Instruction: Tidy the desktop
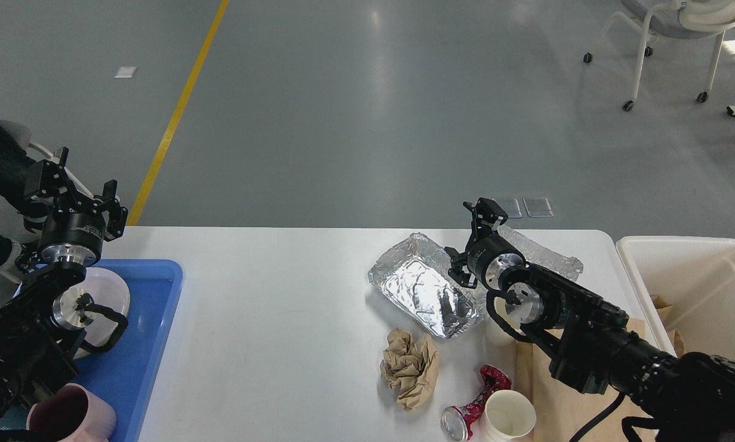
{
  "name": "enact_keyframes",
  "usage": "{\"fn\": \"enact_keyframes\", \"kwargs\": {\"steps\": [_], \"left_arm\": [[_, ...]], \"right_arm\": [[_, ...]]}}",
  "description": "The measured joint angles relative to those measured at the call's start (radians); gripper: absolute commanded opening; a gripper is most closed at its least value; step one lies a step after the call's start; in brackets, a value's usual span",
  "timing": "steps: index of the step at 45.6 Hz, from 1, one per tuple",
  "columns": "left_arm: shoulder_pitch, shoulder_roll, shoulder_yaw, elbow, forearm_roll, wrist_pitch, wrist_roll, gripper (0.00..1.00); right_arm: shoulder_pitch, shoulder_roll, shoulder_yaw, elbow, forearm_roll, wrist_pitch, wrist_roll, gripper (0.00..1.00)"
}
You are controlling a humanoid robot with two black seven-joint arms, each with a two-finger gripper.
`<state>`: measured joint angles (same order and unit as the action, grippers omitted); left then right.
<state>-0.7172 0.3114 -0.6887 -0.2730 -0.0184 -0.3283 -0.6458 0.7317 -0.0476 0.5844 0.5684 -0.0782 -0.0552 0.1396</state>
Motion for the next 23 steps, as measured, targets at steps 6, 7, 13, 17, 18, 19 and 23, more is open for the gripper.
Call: {"fn": "enact_keyframes", "kwargs": {"steps": [6,7,13,17,18,19,23], "left_arm": [[0.000,0.000,0.000,0.000,0.000,0.000,0.000,0.97],[0.000,0.000,0.000,0.000,0.000,0.000,0.000,0.97],[0.000,0.000,0.000,0.000,0.000,0.000,0.000,0.97],[0.000,0.000,0.000,0.000,0.000,0.000,0.000,0.97],[0.000,0.000,0.000,0.000,0.000,0.000,0.000,0.97],[0.000,0.000,0.000,0.000,0.000,0.000,0.000,0.97],[0.000,0.000,0.000,0.000,0.000,0.000,0.000,0.97]], "right_arm": [[0.000,0.000,0.000,0.000,0.000,0.000,0.000,1.00],[0.000,0.000,0.000,0.000,0.000,0.000,0.000,1.00],[0.000,0.000,0.000,0.000,0.000,0.000,0.000,1.00],[0.000,0.000,0.000,0.000,0.000,0.000,0.000,1.00],[0.000,0.000,0.000,0.000,0.000,0.000,0.000,1.00],[0.000,0.000,0.000,0.000,0.000,0.000,0.000,1.00],[0.000,0.000,0.000,0.000,0.000,0.000,0.000,1.00]]}}
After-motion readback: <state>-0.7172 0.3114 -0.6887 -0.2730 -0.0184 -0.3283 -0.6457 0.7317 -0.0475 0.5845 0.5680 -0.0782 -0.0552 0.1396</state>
